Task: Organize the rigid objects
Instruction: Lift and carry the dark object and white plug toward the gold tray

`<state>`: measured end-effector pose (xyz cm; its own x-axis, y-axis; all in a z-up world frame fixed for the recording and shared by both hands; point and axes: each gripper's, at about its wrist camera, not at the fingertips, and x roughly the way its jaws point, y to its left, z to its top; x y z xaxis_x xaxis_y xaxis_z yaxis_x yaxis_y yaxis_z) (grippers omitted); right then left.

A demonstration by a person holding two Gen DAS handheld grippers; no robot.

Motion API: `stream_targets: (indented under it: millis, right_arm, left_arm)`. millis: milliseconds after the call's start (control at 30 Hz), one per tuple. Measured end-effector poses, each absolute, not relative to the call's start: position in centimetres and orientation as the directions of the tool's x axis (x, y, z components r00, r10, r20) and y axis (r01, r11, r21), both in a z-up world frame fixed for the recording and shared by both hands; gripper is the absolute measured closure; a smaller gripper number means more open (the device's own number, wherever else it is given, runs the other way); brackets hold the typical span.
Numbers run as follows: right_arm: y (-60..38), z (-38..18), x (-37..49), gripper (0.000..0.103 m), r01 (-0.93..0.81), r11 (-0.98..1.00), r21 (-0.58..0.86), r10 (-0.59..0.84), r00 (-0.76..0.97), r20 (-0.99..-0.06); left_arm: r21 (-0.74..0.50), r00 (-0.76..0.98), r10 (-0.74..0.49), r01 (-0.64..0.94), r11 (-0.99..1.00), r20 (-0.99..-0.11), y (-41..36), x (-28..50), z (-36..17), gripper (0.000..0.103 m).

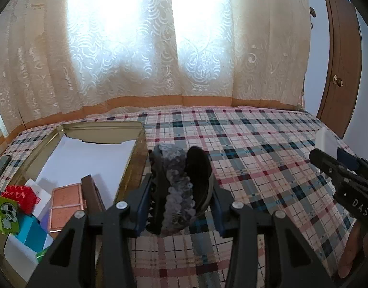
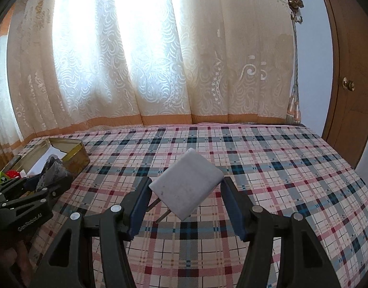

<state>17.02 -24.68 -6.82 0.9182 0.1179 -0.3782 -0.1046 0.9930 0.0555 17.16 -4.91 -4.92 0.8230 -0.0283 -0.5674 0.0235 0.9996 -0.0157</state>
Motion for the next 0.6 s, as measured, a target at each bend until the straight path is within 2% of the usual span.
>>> stream_targets:
  millis: [600]
  right_arm:
    - [-24.0, -6.6, 15.2, 0.041, -0.112, 0.992, 0.059, 0.125, 0.934, -0.336]
  left_arm:
    - [-0.074, 0.849, -0.058, 0.023, 0.997, -0.525, -3.5, 13.7, -4.4, 0.06]
